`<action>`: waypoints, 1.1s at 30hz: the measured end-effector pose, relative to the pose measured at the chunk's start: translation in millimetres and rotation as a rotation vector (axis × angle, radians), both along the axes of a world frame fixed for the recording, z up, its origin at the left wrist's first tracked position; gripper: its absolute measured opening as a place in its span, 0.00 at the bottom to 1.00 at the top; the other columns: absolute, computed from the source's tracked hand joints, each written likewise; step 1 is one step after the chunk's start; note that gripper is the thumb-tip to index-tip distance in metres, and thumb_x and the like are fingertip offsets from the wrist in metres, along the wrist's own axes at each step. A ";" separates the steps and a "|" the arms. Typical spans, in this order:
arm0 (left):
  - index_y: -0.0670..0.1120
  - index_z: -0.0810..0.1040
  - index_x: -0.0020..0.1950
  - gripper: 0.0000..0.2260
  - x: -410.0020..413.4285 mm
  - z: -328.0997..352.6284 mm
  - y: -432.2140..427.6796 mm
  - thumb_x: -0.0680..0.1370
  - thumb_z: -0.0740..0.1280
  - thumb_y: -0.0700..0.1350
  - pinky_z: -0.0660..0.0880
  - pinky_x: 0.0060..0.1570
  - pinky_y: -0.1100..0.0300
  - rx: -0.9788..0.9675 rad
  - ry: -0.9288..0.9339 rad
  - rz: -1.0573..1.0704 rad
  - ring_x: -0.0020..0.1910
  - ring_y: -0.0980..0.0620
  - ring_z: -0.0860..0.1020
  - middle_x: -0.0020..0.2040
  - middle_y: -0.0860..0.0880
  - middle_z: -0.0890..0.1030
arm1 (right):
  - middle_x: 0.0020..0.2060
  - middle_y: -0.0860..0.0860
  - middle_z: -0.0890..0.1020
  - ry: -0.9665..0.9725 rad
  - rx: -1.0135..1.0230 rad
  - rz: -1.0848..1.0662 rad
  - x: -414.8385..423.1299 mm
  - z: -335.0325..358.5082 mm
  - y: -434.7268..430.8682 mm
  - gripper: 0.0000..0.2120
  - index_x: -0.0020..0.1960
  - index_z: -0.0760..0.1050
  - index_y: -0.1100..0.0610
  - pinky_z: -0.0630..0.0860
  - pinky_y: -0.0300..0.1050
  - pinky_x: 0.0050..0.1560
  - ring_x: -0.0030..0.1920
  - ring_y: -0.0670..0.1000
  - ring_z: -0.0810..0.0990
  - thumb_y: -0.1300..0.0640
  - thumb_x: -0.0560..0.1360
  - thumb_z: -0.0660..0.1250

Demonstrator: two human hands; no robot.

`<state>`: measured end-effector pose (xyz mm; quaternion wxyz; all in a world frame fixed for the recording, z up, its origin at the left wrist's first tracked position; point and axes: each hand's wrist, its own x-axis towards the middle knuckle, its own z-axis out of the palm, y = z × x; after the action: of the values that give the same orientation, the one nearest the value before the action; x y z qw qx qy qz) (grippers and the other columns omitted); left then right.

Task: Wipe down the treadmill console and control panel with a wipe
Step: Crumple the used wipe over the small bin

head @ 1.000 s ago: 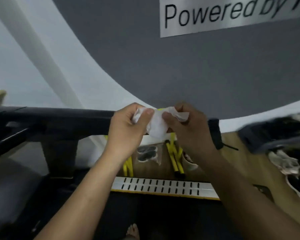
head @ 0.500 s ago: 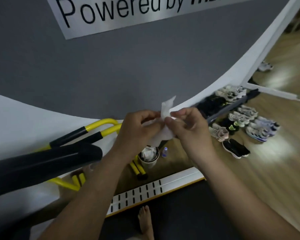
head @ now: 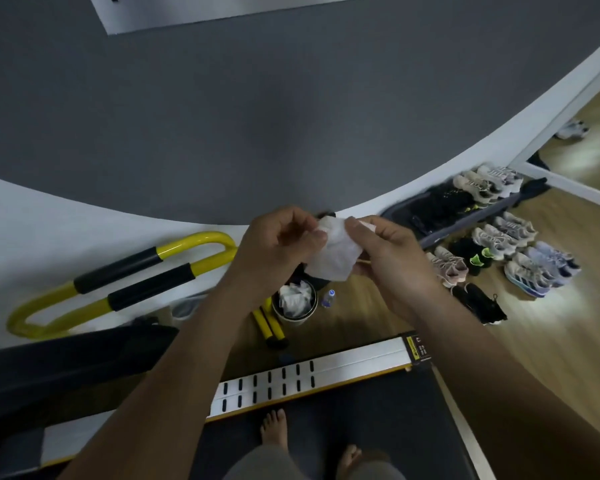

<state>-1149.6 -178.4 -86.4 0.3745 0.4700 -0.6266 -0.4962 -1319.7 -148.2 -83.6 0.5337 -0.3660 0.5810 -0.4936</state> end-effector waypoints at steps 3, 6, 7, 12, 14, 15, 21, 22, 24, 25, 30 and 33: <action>0.48 0.78 0.45 0.05 -18.1 -11.8 -13.9 0.75 0.73 0.41 0.73 0.37 0.65 0.014 0.006 0.047 0.36 0.60 0.77 0.35 0.58 0.80 | 0.45 0.56 0.84 0.043 0.005 0.006 -21.6 -12.1 -22.7 0.08 0.55 0.77 0.57 0.81 0.58 0.48 0.48 0.58 0.83 0.57 0.77 0.68; 0.47 0.80 0.50 0.06 -38.4 -27.9 -28.6 0.75 0.73 0.40 0.71 0.35 0.68 0.030 -0.005 0.211 0.33 0.62 0.76 0.34 0.56 0.82 | 0.50 0.54 0.82 0.022 -0.020 0.116 -46.6 -28.0 -43.3 0.17 0.58 0.72 0.56 0.82 0.54 0.48 0.50 0.54 0.82 0.60 0.72 0.73; 0.47 0.81 0.50 0.07 -46.1 -33.6 -33.6 0.75 0.73 0.39 0.71 0.36 0.68 0.035 -0.009 0.267 0.33 0.62 0.77 0.34 0.56 0.82 | 0.51 0.53 0.81 0.075 -0.038 0.177 -55.4 -34.7 -49.7 0.18 0.58 0.72 0.56 0.82 0.51 0.48 0.50 0.52 0.82 0.61 0.71 0.74; 0.53 0.83 0.43 0.07 -96.1 -70.9 -45.0 0.74 0.74 0.40 0.76 0.40 0.65 0.144 -0.025 0.442 0.39 0.59 0.81 0.37 0.54 0.84 | 0.42 0.46 0.81 0.461 -0.127 0.327 -96.2 -73.1 -81.7 0.08 0.49 0.76 0.53 0.79 0.34 0.41 0.42 0.43 0.81 0.58 0.73 0.73; 0.55 0.83 0.45 0.06 -114.8 -89.1 -47.7 0.75 0.73 0.43 0.77 0.39 0.65 0.217 -0.003 0.459 0.41 0.57 0.82 0.39 0.54 0.85 | 0.39 0.45 0.80 0.491 -0.120 0.340 -110.9 -91.7 -93.1 0.06 0.47 0.74 0.51 0.78 0.33 0.39 0.39 0.44 0.80 0.56 0.74 0.71; 0.55 0.83 0.47 0.06 -121.4 -99.7 -50.4 0.75 0.74 0.43 0.78 0.40 0.64 0.239 0.004 0.461 0.42 0.56 0.82 0.41 0.54 0.85 | 0.38 0.45 0.79 0.499 -0.106 0.346 -117.0 -102.4 -98.5 0.06 0.45 0.73 0.49 0.76 0.32 0.37 0.38 0.44 0.79 0.56 0.75 0.71; 0.47 0.84 0.51 0.08 -137.0 -186.8 -71.7 0.73 0.75 0.39 0.76 0.41 0.67 0.316 -0.095 0.386 0.41 0.59 0.81 0.45 0.51 0.84 | 0.31 0.47 0.72 0.536 0.134 0.260 -114.6 -206.1 -129.2 0.15 0.36 0.66 0.49 0.68 0.24 0.34 0.32 0.46 0.72 0.58 0.74 0.70; 0.45 0.84 0.50 0.08 -136.8 -210.1 -76.8 0.73 0.75 0.39 0.76 0.41 0.67 0.352 -0.098 0.384 0.40 0.59 0.80 0.43 0.51 0.84 | 0.32 0.48 0.72 0.515 0.197 0.277 -111.8 -229.0 -135.4 0.14 0.37 0.66 0.50 0.69 0.25 0.33 0.34 0.48 0.73 0.58 0.74 0.70; 0.44 0.83 0.47 0.06 -132.7 -270.2 -89.0 0.73 0.75 0.38 0.76 0.38 0.65 0.419 -0.087 0.413 0.38 0.58 0.81 0.40 0.51 0.84 | 0.36 0.52 0.76 0.443 0.254 0.282 -105.6 -282.5 -143.2 0.10 0.40 0.69 0.52 0.76 0.34 0.37 0.38 0.51 0.77 0.59 0.72 0.71; 0.45 0.83 0.45 0.05 -129.6 -303.7 -94.9 0.72 0.75 0.38 0.76 0.37 0.64 0.436 -0.086 0.446 0.37 0.57 0.81 0.38 0.51 0.84 | 0.38 0.53 0.78 0.414 0.282 0.267 -102.0 -309.6 -146.3 0.10 0.41 0.71 0.51 0.80 0.44 0.41 0.40 0.52 0.78 0.60 0.71 0.72; 0.52 0.81 0.40 0.08 -107.5 -465.4 -136.5 0.73 0.75 0.39 0.79 0.40 0.57 0.479 -0.129 0.504 0.40 0.53 0.82 0.37 0.53 0.83 | 0.37 0.48 0.79 0.441 0.325 0.243 -76.3 -455.3 -178.0 0.09 0.42 0.73 0.50 0.79 0.45 0.43 0.40 0.48 0.80 0.59 0.71 0.72; 0.50 0.83 0.50 0.05 -90.5 -566.0 -159.5 0.76 0.72 0.43 0.79 0.53 0.49 0.550 -0.145 0.444 0.50 0.50 0.81 0.48 0.49 0.84 | 0.39 0.48 0.78 0.424 0.412 0.292 -63.0 -562.7 -207.1 0.06 0.47 0.74 0.55 0.76 0.42 0.42 0.45 0.50 0.80 0.59 0.73 0.70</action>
<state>-1240.1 -337.8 -652.3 0.2871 0.7119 -0.3771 -0.5182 -1382.7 -355.3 -646.2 0.5286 -0.4245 0.7083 -0.1969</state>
